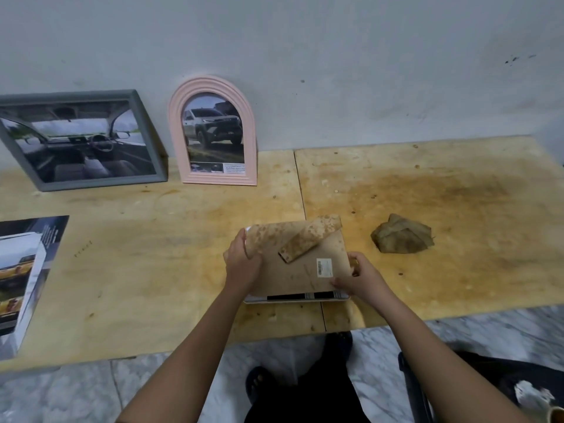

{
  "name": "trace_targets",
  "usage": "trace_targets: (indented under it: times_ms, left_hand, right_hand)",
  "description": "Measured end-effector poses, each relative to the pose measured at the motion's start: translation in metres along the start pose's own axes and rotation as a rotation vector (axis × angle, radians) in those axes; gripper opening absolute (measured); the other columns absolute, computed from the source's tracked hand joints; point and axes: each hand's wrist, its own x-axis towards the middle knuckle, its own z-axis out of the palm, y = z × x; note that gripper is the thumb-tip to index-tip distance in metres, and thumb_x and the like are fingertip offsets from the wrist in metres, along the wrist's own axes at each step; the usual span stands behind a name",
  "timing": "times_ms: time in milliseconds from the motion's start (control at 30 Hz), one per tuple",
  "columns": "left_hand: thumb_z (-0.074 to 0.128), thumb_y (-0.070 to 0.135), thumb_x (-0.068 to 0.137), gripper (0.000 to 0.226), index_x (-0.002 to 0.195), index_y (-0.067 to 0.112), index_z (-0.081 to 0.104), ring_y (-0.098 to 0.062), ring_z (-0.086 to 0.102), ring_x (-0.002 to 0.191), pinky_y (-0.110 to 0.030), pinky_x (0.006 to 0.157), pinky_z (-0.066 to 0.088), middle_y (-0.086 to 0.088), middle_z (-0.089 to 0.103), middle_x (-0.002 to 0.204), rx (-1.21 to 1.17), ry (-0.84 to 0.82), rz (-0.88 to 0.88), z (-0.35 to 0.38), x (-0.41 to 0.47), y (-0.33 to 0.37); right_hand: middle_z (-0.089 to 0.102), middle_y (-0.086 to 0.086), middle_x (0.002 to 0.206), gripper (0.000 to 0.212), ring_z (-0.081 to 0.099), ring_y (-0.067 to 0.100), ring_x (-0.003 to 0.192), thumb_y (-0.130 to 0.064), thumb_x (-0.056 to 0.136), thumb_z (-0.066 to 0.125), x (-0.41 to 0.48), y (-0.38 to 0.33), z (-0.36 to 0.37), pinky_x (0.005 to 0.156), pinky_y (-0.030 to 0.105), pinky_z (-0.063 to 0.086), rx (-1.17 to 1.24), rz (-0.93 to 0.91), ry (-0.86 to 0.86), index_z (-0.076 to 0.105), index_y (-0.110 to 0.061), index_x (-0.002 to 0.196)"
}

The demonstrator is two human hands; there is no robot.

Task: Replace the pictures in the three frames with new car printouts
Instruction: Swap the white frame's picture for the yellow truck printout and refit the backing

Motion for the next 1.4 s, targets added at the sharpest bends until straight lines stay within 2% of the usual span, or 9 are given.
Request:
trace_targets:
  times_ms: [233,333,500,667,833,1100,1200,1300,1400]
  left_hand:
    - [0.039,0.0,0.094,0.063,0.15,0.012,0.012,-0.019,0.02,0.142,-0.029,0.112,0.024,-0.004,0.019,0.156,0.055,-0.048,0.092,0.008,-0.019,-0.014]
    - [0.037,0.001,0.096,0.062,0.15,0.013,0.009,-0.016,0.015,0.144,-0.02,0.108,0.018,-0.002,0.013,0.157,0.059,-0.069,0.104,0.01,-0.023,-0.02]
    - [0.041,0.002,0.095,0.064,0.149,0.012,0.008,-0.017,0.012,0.144,-0.021,0.111,0.014,-0.003,0.01,0.157,0.07,-0.072,0.127,0.012,-0.023,-0.024]
    - [0.053,0.012,0.093,0.065,0.147,0.007,0.017,-0.021,0.023,0.14,-0.028,0.111,0.022,-0.009,0.023,0.153,0.121,-0.015,0.109,0.008,-0.024,-0.027]
    - [0.058,0.014,0.09,0.062,0.144,0.009,0.029,-0.02,0.036,0.131,-0.02,0.098,0.029,-0.006,0.037,0.144,0.121,-0.011,0.104,0.004,-0.025,-0.028]
    - [0.081,0.01,0.065,0.063,0.119,0.008,0.049,-0.027,0.054,0.107,-0.039,0.089,0.049,-0.013,0.051,0.119,0.166,-0.021,-0.052,-0.002,0.005,-0.019]
    - [0.084,0.014,0.062,0.071,0.121,0.008,0.046,-0.029,0.052,0.11,-0.044,0.092,0.048,-0.013,0.049,0.121,0.241,-0.057,-0.075,-0.003,0.012,-0.014]
    - [0.08,0.02,0.069,0.079,0.135,0.011,0.036,-0.031,0.039,0.123,-0.041,0.101,0.039,-0.012,0.038,0.131,0.404,-0.155,-0.037,-0.007,0.016,-0.007]
    - [0.071,0.023,0.079,0.083,0.145,0.014,0.022,-0.028,0.033,0.129,-0.04,0.105,0.036,-0.008,0.034,0.137,0.438,-0.269,0.037,-0.012,0.019,-0.009]
  right_hand:
    - [0.057,-0.005,0.088,0.049,0.052,0.007,0.074,-0.011,0.077,0.072,0.002,0.009,0.004,0.05,0.014,0.035,-0.214,-0.089,0.081,0.051,-0.017,0.121]
    - [0.055,0.002,0.108,0.058,0.052,0.014,0.089,-0.018,0.074,0.074,0.004,0.015,0.005,0.059,0.016,0.039,-0.3,-0.095,0.109,0.05,-0.019,0.126]
    - [0.033,-0.002,0.104,0.069,0.041,0.021,0.111,-0.026,0.08,0.068,0.002,0.017,0.004,0.083,0.03,0.042,-0.479,-0.133,0.16,0.036,-0.025,0.141]
    - [0.037,0.0,0.107,0.065,0.046,0.023,0.114,-0.017,0.083,0.066,0.004,0.018,0.007,0.087,0.027,0.039,-0.331,-0.13,0.118,0.037,-0.023,0.141]
    - [0.049,0.008,0.116,0.072,0.052,0.02,0.098,-0.01,0.072,0.075,0.011,0.024,0.008,0.07,0.025,0.043,-0.227,-0.099,0.125,0.041,-0.021,0.134]
    - [0.056,0.006,0.096,0.059,0.055,0.018,0.079,-0.01,0.069,0.078,0.022,0.026,0.009,0.054,0.026,0.041,-0.18,-0.033,0.135,0.045,-0.016,0.117]
    - [0.058,0.008,0.107,0.065,0.059,0.023,0.093,-0.007,0.066,0.079,0.03,0.014,0.006,0.066,0.033,0.051,-0.213,0.046,0.079,0.043,-0.015,0.119]
    - [0.04,0.009,0.131,0.089,0.044,0.027,0.119,-0.009,0.064,0.08,0.04,0.001,0.005,0.096,0.039,0.045,-0.378,0.0,0.058,0.032,-0.017,0.138]
    - [0.033,0.01,0.136,0.093,0.038,0.03,0.125,-0.01,0.068,0.075,0.048,-0.006,0.004,0.099,0.042,0.043,-0.343,-0.047,0.037,0.024,-0.018,0.145]
